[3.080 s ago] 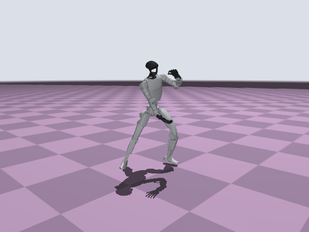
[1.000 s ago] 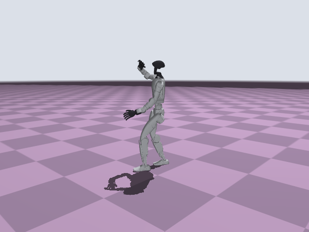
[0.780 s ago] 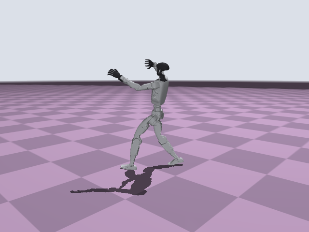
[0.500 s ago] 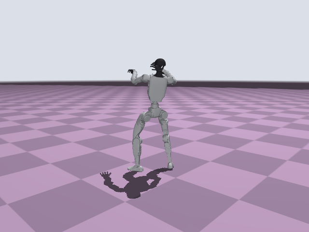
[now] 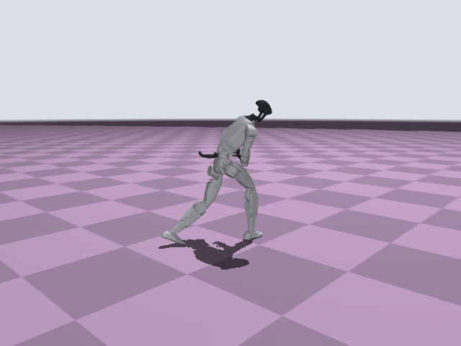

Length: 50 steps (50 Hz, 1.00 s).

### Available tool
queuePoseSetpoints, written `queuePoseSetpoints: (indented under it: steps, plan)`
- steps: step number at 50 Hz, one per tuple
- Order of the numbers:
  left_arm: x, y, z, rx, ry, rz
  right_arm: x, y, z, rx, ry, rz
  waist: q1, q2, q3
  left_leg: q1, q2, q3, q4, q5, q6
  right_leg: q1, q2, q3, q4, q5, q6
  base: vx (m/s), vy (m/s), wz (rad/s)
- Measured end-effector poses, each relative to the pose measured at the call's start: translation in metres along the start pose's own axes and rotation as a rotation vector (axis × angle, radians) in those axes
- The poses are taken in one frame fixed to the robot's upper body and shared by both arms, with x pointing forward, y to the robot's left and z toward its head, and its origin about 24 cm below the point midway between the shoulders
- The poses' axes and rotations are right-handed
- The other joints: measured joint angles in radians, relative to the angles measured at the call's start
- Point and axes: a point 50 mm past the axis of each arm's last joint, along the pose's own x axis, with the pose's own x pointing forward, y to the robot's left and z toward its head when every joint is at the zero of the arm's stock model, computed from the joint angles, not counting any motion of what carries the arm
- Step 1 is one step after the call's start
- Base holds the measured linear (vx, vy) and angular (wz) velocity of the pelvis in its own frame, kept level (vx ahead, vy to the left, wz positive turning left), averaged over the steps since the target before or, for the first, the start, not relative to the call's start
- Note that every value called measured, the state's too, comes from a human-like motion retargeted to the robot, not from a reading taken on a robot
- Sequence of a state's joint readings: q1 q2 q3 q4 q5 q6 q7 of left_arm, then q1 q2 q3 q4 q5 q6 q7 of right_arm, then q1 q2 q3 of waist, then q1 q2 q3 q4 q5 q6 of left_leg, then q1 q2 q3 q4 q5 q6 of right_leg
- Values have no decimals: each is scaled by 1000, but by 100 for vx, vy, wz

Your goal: Kungfu

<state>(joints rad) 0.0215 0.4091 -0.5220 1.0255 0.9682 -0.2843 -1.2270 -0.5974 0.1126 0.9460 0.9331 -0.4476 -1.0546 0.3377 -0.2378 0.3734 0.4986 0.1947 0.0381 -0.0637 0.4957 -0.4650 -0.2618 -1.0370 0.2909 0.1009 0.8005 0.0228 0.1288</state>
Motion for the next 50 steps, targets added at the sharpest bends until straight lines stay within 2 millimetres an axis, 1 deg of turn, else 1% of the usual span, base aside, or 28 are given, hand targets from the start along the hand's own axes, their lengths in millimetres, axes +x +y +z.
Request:
queuePoseSetpoints:
  steps: [3,6,8,10,12,14,17,20,22,25,26,27,28,29,30,31,32,33,35,37,38,40,42,43,45,47,48,50]
  plan:
    - [-17,8,-8,-21,-21,65,-8,-15,-5,-25,39,-34,-25,-5,-4,-12,9,-19,-7,8,0,-12,-22,-8,30,-10,-14,7,-11,86]
    - [-35,16,-12,-8,-27,127,-16,-24,-10,-13,76,-113,-45,-17,-12,-24,17,-29,-42,39,0,-8,-81,-38,49,-7,-68,6,-21,105]
    - [-44,20,-13,13,-15,151,-22,-28,-13,-1,92,-173,-47,-25,-28,-29,25,-47,-69,66,0,12,-119,-53,45,-29,-96,3,-30,98]
    - [-50,22,-14,36,2,162,-28,-30,-15,5,109,-209,-54,-33,-48,-31,38,-65,-100,97,0,44,-151,-47,25,-68,-85,6,-29,110]
    - [-57,23,-18,39,23,186,-33,-34,-16,-10,115,-232,-79,-34,-58,-37,63,-65,-125,130,0,73,-196,-71,10,-79,-91,6,-14,131]
    - [-64,25,-20,29,19,221,-37,-38,-15,-33,122,-225,-108,-44,-75,-43,71,-45,-160,165,0,96,-251,-81,0,-86,-93,7,1,137]
    - [-78,29,-27,-7,13,303,-44,-43,-17,-59,149,-199,-147,-59,-93,-51,62,-19,-198,216,0,137,-335,-77,-16,-104,-71,8,16,131]
    - [-101,34,-37,-63,2,464,-53,-51,-20,-56,191,-207,-175,-74,-102,-64,31,-20,-212,266,0,196,-429,-88,-43,-118,-50,7,38,136]
    - [-120,38,-46,-109,10,590,-60,-59,-21,-41,210,-249,-189,-93,-108,-75,-4,-24,-209,287,0,245,-492,-90,-71,-124,-31,4,55,148]
    - [-145,41,-57,-154,31,764,-76,-74,-20,-28,227,-341,-221,-137,-121,-119,-33,26,-196,306,0,321,-595,-93,-124,-120,-6,-14,30,194]
    - [-152,41,-62,-169,45,809,-83,-82,-18,-21,222,-409,-238,-152,-126,-146,-1,51,-196,316,0,352,-623,-120,-147,-111,-15,-30,-37,239]
    - [-157,40,-67,-184,59,848,-90,-89,-16,-7,213,-482,-256,-164,-133,-171,51,85,-205,329,0,384,-641,-159,-167,-106,-30,-30,-89,260]
    - [-159,38,-71,-201,73,873,-97,-93,-14,19,199,-566,-276,-169,-144,-195,144,138,-230,345,0,417,-638,-223,-179,-109,-57,-16,-79,248]
    - [-159,36,-75,-220,78,889,-105,-95,-12,57,186,-659,-290,-167,-149,-210,236,217,-243,345,28,462,-625,-286,-195,-112,-73,3,-47,229]
    - [-158,33,-79,-240,79,900,-113,-96,-12,103,172,-755,-299,-160,-152,-221,328,308,-248,336,69,512,-606,-348,-213,-117,-83,15,5,220]
    - [-161,32,-80,-254,62,921,-123,-99,-11,153,159,-850,-311,-164,-153,-245,363,347,-213,329,96,561,-624,-398,-243,-102,-73,18,27,211]
    - [-164,31,-81,-268,43,944,-133,-100,-10,208,142,-942,-314,-169,-154,-274,386,346,-169,325,111,607,-636,-437,-271,-86,-65,16,35,180]
    - [-167,29,-83,-286,16,966,-143,-102,-9,271,121,-1028,-301,-180,-153,-315,385,266,-106,325,102,643,-633,-457,-297,-70,-59,17,43,101]
    - [-172,25,-85,-324,-68,1023,-163,-100,-9,395,74,-1182,-226,-206,-173,-333,373,208,-67,317,47,671,-615,-448,-340,-33,-53,19,53,15]
    - [-175,23,-82,-351,-200,1087,-184,-96,-8,487,29,-1296,-193,-235,-209,-356,379,224,-40,291,0,702,-646,-492,-370,-2,-32,23,34,64]
    - [-175,21,-80,-370,-284,1121,-195,-92,-8,530,19,-1341,-184,-252,-225,-377,374,222,-6,269,0,727,-661,-516,-394,21,-22,35,38,86]
    - [-172,16,-77,-424,-488,1185,-214,-78,-6,617,0,-1414,-178,-282,-253,-424,328,159,68,227,6,789,-672,-541,-465,91,10,46,63,86]
    - [-168,15,-72,-512,-713,1222,-233,-58,-3,687,-11,-1479,-186,-315,-283,-445,278,129,100,180,24,850,-700,-548,-552,211,59,42,75,97]
    - [-166,15,-70,-564,-836,1228,-243,-46,-1,732,-16,-1512,-188,-331,-298,-447,250,119,102,167,33,882,-717,-562,-598,293,87,40,77,86]
    - [-156,15,-64,-693,-1141,1210,-258,-14,4,850,-37,-1578,-180,-378,-330,-431,157,85,96,149,65,947,-755,-549,-709,476,127,41,76,63]
    - [-145,13,-62,-803,-1352,1187,-261,12,7,943,-52,-1632,-185,-407,-353,-423,103,61,70,157,93,998,-750,-524,-749,435,104,32,49,67]
    - [-140,9,-63,-867,-1468,1177,-260,27,9,994,-67,-1663,-198,-413,-366,-418,86,47,41,165,110,1019,-724,-483,-745,362,70,32,38,82]
    - [-125,-4,-69,-1002,-1684,1140,-256,61,14,1113,-104,-1736,-195,-418,-398,-399,75,43,-33,188,138,1023,-625,-350,-665,131,-11,40,35,63]
